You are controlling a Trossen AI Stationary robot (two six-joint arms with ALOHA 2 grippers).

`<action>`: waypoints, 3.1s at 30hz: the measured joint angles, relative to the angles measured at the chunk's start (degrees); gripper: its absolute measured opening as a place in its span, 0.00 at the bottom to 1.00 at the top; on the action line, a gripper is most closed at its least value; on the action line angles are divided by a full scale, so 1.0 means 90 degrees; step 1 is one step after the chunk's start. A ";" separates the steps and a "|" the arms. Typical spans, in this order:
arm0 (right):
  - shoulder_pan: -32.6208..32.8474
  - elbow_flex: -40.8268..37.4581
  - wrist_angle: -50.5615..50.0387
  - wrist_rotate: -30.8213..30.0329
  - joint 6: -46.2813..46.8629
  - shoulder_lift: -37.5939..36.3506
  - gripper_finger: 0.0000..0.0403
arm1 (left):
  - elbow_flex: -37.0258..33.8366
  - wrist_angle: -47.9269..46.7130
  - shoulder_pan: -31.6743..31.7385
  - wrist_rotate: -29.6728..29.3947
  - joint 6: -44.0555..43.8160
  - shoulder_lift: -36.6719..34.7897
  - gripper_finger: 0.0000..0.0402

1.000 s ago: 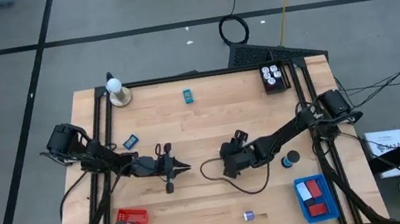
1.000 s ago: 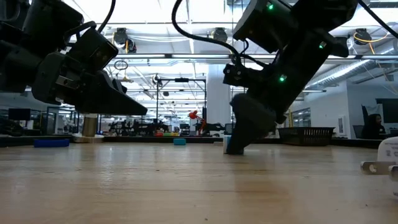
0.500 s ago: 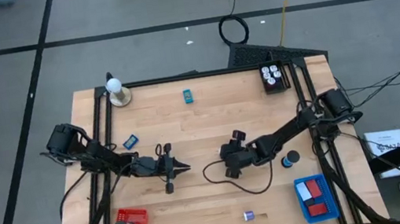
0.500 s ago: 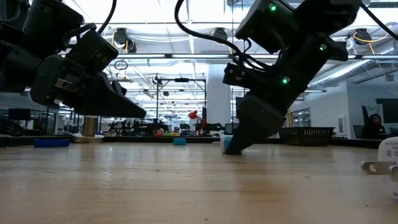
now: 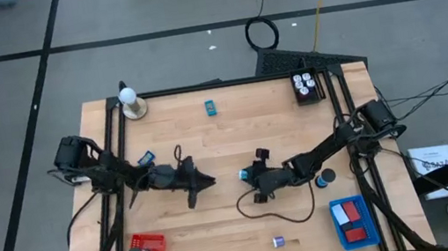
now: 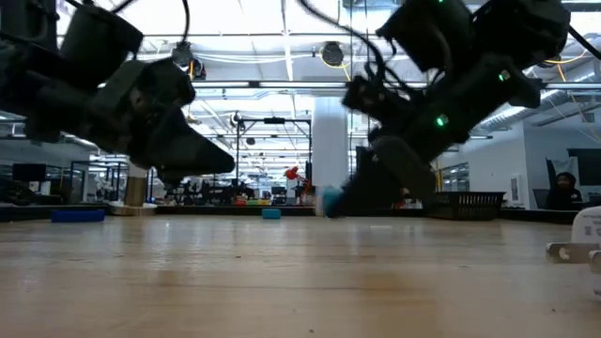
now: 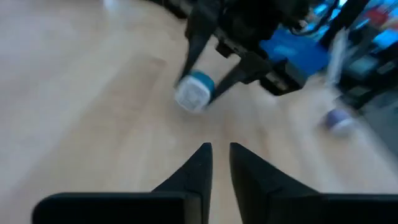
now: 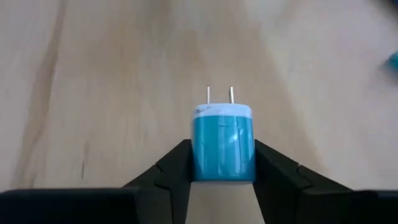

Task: Pick & Place Office items
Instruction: Put the blue charger adapter into the black bin

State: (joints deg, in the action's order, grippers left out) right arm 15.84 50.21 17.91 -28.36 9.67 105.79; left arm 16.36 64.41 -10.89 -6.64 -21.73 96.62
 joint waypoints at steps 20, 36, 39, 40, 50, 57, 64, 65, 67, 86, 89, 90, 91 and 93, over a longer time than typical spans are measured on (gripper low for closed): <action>0.0207 0.0018 0.2472 -0.1045 -0.2720 -0.0026 0.33 | 0.1111 -0.0894 0.0863 0.1250 -0.2265 -0.0002 0.85; 0.0208 0.0018 0.2511 -0.1062 -0.2825 -0.0031 0.33 | 0.2089 -0.1985 0.0809 0.1234 -0.1888 0.0002 0.61; 0.0208 0.0018 0.2538 -0.1062 -0.2826 -0.0031 0.33 | 0.2089 -0.2117 0.0809 0.1234 -0.1882 0.0002 0.52; 0.0208 0.0018 0.2563 -0.1059 -0.2839 -0.0031 0.33 | 0.2089 -0.2140 0.0809 0.1240 -0.1853 0.0002 0.49; 0.0326 0.0018 0.2648 -0.1342 -0.2870 -0.0031 0.37 | 0.2091 -0.2096 0.0952 0.1543 -0.1302 0.0000 0.36; 0.0573 0.0023 0.2556 -0.2290 -0.2240 -0.0038 0.58 | 0.2091 -0.2474 0.1391 0.1764 -0.1033 -0.0093 0.36; 0.0616 0.0023 0.2479 -0.2530 -0.1916 -0.0038 0.72 | 0.2091 -0.3838 0.1587 0.1637 -0.0369 -0.0842 0.35; 0.0626 0.0023 0.2441 -0.2643 -0.1914 -0.0038 0.73 | 0.2091 -0.4095 0.1608 0.1598 -0.0264 -0.1001 0.35; 0.0660 0.0023 0.2288 -0.2873 -0.1806 -0.0038 0.72 | 0.2091 -0.4690 0.1674 0.1569 -0.0091 -0.1325 0.35; 0.0801 0.0021 0.1581 -0.2986 -0.1315 -0.0038 0.10 | 0.4865 -0.9348 0.2297 0.0561 0.2016 0.0252 0.35; 0.0867 0.0021 0.1497 -0.2977 -0.1313 -0.0038 0.02 | 0.5138 -0.9382 0.2297 0.0622 0.2228 0.0777 0.35; 0.0882 0.0021 0.1476 -0.2965 -0.1314 -0.0038 0.01 | 0.5221 -0.9379 0.2297 0.0647 0.2293 0.0934 0.35; 0.0905 0.0021 0.1476 -0.2958 -0.1314 -0.0038 0.01 | 0.5307 -0.9380 0.2297 0.0681 0.2347 0.1065 0.35; 0.0925 0.0021 0.1503 -0.2954 -0.1312 -0.0038 0.02 | 0.5440 -0.9378 0.2297 0.0703 0.2388 0.1303 0.35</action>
State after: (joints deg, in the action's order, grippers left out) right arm 24.16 50.39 31.44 -54.94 -2.14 105.45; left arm 65.32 -20.00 9.78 -0.31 -0.24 108.35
